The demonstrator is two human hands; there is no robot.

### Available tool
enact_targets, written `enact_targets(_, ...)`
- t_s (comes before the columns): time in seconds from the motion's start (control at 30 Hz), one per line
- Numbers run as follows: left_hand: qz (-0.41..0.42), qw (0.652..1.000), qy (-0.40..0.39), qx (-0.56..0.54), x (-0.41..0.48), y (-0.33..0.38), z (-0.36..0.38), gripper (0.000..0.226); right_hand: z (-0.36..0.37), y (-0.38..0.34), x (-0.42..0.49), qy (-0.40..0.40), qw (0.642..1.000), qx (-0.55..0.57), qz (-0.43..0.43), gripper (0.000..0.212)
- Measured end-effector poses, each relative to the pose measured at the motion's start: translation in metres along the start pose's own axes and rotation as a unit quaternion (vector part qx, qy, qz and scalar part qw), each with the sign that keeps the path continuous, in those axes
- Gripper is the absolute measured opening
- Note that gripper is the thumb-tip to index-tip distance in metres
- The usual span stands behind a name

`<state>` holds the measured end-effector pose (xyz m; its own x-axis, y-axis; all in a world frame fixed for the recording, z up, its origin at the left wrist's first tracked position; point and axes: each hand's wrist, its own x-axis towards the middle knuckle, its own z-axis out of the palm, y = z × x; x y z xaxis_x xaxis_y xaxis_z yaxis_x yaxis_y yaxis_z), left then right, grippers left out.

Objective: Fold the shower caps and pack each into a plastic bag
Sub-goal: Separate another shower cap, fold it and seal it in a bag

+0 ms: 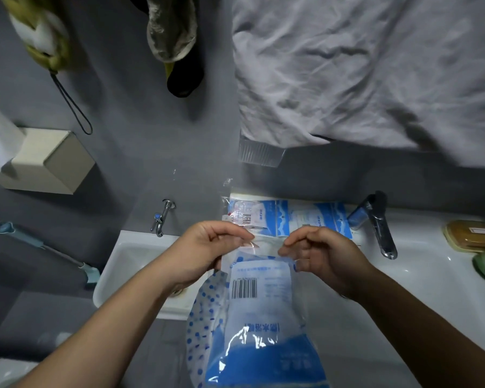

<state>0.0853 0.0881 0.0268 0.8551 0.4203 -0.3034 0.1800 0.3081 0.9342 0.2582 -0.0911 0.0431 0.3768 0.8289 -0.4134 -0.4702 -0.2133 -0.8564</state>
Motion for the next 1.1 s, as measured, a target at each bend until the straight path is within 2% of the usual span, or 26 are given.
enact_targets(0.13,-0.024,0.998,-0.050,0.039,0.003,-0.009,-0.005,0.018,0.002,0.004,0.008,0.029,0.981,-0.190,-0.021,0.003)
enact_targets(0.23,-0.071,0.992,-0.107,0.021,0.004,-0.006,-0.013,0.024,-0.001,0.004,0.019,0.072,0.963,-0.257,-0.045,0.006)
enact_targets(0.3,-0.072,0.994,-0.060,0.061,0.012,-0.012,-0.011,0.020,-0.003,0.005,0.029,0.081,0.944,-0.311,-0.069,0.007)
enact_targets(0.37,-0.062,0.989,0.017,0.131,0.026,-0.021,-0.005,0.013,-0.004,0.008,0.042,0.082,0.914,-0.383,-0.102,0.011)
enact_targets(0.4,-0.067,0.987,0.045,0.138,0.034,-0.024,-0.002,0.017,-0.004,0.008,0.049,0.083,0.896,-0.420,-0.116,0.013)
enact_targets(0.5,-0.102,0.985,0.044,0.134,0.057,-0.032,-0.001,0.035,-0.009,0.007,0.071,0.060,0.854,-0.497,-0.142,0.013)
enact_targets(0.6,-0.089,0.978,0.005,0.189,0.081,-0.040,-0.003,0.011,-0.011,0.005,0.097,0.040,0.824,-0.540,-0.165,0.010)
enact_targets(0.67,-0.066,0.981,0.040,0.177,0.098,-0.045,-0.006,0.024,-0.012,0.010,0.113,0.065,0.798,-0.555,-0.227,0.009)
enact_targets(0.73,-0.067,0.984,0.116,0.121,0.118,-0.050,-0.017,0.028,-0.012,0.019,0.125,0.106,0.755,-0.587,-0.273,0.018)
enact_targets(0.8,-0.101,0.976,0.194,0.024,0.140,-0.056,-0.034,0.024,-0.011,0.029,0.132,0.139,0.726,-0.623,-0.255,0.034)
enact_targets(0.87,-0.141,0.958,0.242,-0.057,0.156,-0.065,-0.049,0.020,-0.007,0.040,0.133,0.136,0.720,-0.643,-0.222,0.041)
enact_targets(1.0,-0.168,0.929,0.308,-0.120,0.180,-0.081,-0.061,0.019,0.001,0.064,0.158,0.074,0.721,-0.680,-0.116,0.052)
enact_targets(1.1,-0.181,0.925,0.315,-0.111,0.193,-0.092,-0.062,0.012,0.006,0.078,0.181,0.030,0.745,-0.665,-0.029,0.058)
